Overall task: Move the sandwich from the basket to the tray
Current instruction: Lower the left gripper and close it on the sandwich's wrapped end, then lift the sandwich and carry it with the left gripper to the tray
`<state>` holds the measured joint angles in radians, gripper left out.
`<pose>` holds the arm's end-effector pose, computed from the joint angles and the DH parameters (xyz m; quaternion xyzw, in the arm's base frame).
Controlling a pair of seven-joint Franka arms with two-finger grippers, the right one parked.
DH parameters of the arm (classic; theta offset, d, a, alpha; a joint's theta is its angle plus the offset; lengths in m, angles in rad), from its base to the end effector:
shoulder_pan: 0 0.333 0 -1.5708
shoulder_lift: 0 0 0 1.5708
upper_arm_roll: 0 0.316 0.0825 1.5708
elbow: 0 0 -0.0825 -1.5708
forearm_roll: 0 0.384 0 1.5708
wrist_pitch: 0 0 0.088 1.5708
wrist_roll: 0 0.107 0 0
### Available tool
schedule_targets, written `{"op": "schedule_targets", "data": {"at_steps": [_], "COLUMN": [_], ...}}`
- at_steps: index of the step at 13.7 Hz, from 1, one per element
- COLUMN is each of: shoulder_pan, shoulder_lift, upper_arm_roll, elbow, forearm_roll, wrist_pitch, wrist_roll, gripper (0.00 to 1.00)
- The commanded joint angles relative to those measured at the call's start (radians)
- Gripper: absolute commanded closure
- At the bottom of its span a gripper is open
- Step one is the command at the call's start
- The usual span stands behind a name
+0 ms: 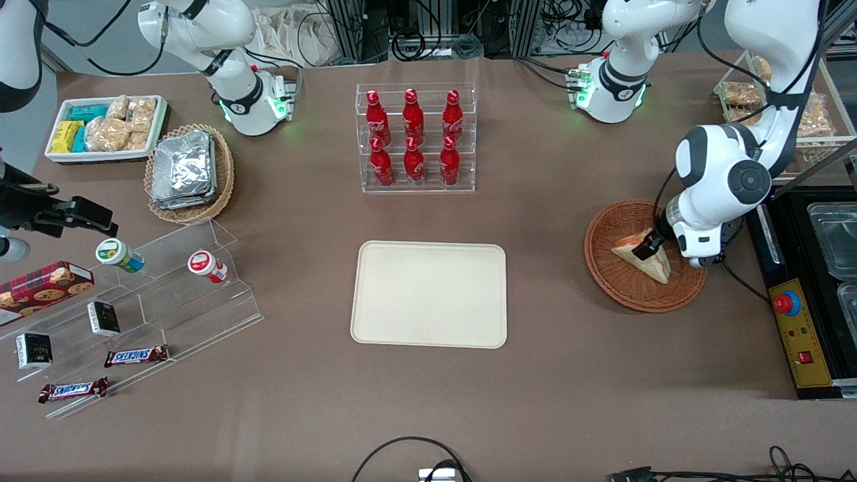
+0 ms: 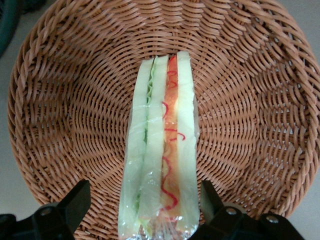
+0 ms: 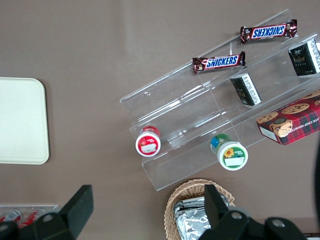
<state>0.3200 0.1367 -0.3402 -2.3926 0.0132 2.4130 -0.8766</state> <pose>0.4885 -0.0119 0.2554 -0.9103 -0.4101 0.0568 0.0066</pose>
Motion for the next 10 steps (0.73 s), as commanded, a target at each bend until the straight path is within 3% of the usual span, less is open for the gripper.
{"op": "schedule_targets", "data": {"at_steps": [1,4,7,10], "shoulder_pan": [0.010,0.008,-0.002,-0.006], "shoulder_lift": [-0.006,-0.015,-0.084,-0.167], "upper_arm_roll": [-0.008,-0.008,-0.016,-0.017], "elbow": [0.000,0.006,0.019,0.080], "forearm_roll": [-0.010,0.004,0.011,0.008], "wrist_pitch": [0.000,-0.003,-0.031,-0.078], "wrist_roll": [-0.016,-0.013,-0.005,0.216], "gripper": [0.62,0.97,1.00,1.00]}}
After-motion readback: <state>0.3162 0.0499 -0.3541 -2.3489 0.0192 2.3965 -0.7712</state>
